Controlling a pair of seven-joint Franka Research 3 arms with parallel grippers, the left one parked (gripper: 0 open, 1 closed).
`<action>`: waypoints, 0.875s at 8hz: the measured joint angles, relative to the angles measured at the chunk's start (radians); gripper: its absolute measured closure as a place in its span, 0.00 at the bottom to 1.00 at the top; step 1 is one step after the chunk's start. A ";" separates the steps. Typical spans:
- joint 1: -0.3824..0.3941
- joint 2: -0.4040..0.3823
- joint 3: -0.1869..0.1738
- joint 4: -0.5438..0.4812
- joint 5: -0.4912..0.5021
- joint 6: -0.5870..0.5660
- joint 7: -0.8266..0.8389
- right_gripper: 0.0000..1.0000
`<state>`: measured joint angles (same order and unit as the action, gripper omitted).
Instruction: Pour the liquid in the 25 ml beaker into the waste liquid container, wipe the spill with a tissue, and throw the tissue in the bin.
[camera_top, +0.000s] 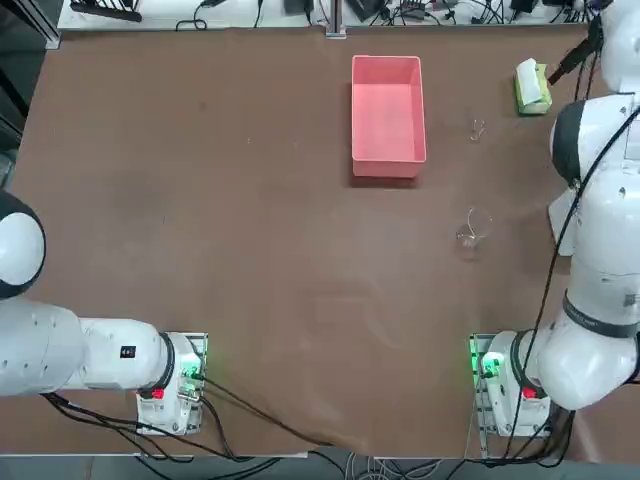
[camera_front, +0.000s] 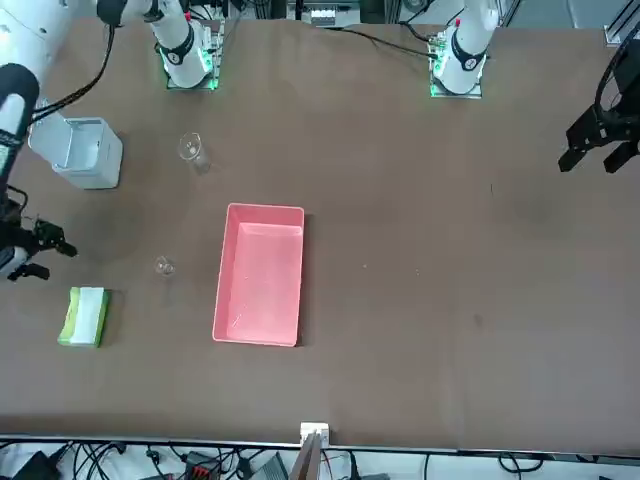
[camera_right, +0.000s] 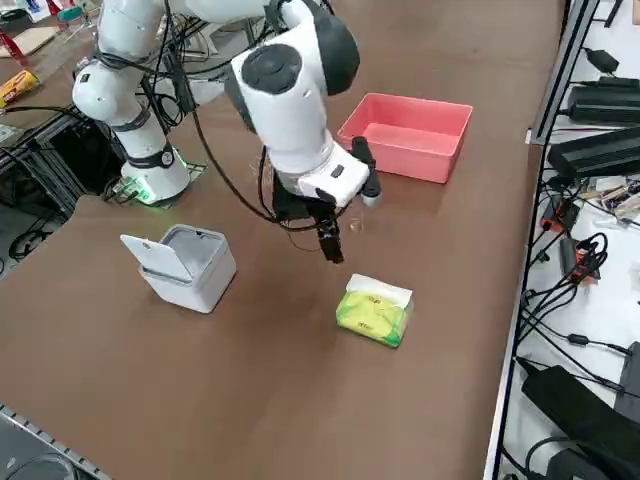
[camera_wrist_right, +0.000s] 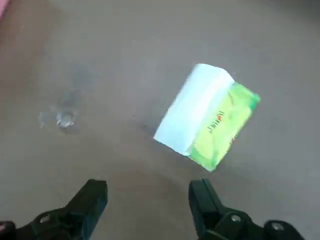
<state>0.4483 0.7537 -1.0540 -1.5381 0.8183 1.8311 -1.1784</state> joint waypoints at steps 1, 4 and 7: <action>0.001 0.026 0.004 0.022 -0.007 0.002 0.155 0.00; -0.009 0.111 0.035 0.085 -0.018 0.049 0.513 0.00; -0.075 0.208 0.072 0.190 -0.038 0.074 0.654 0.00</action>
<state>0.3735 0.9620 -0.9819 -1.3480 0.7807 1.9050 -0.5240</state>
